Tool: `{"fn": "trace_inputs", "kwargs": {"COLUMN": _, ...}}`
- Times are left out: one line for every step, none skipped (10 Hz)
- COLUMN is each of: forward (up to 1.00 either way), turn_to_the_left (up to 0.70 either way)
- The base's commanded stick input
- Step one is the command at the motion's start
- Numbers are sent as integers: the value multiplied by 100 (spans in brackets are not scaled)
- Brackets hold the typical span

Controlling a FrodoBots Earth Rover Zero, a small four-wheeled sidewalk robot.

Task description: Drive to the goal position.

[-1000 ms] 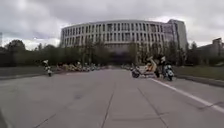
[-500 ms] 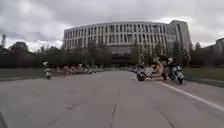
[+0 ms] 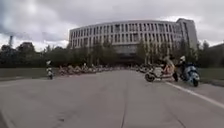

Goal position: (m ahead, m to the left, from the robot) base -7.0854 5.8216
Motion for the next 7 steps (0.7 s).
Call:
{"fn": "trace_inputs", "kwargs": {"forward": 100, "turn_to_the_left": 3}}
{"fn": "trace_inputs", "kwargs": {"forward": 100, "turn_to_the_left": 8}}
{"fn": "trace_inputs", "kwargs": {"forward": 100, "turn_to_the_left": -25}}
{"fn": "trace_inputs", "kwargs": {"forward": 100, "turn_to_the_left": -29}}
{"fn": "trace_inputs", "kwargs": {"forward": 100, "turn_to_the_left": 9}}
{"fn": "trace_inputs", "kwargs": {"forward": 100, "turn_to_the_left": 1}}
{"fn": "trace_inputs", "kwargs": {"forward": 100, "turn_to_the_left": 5}}
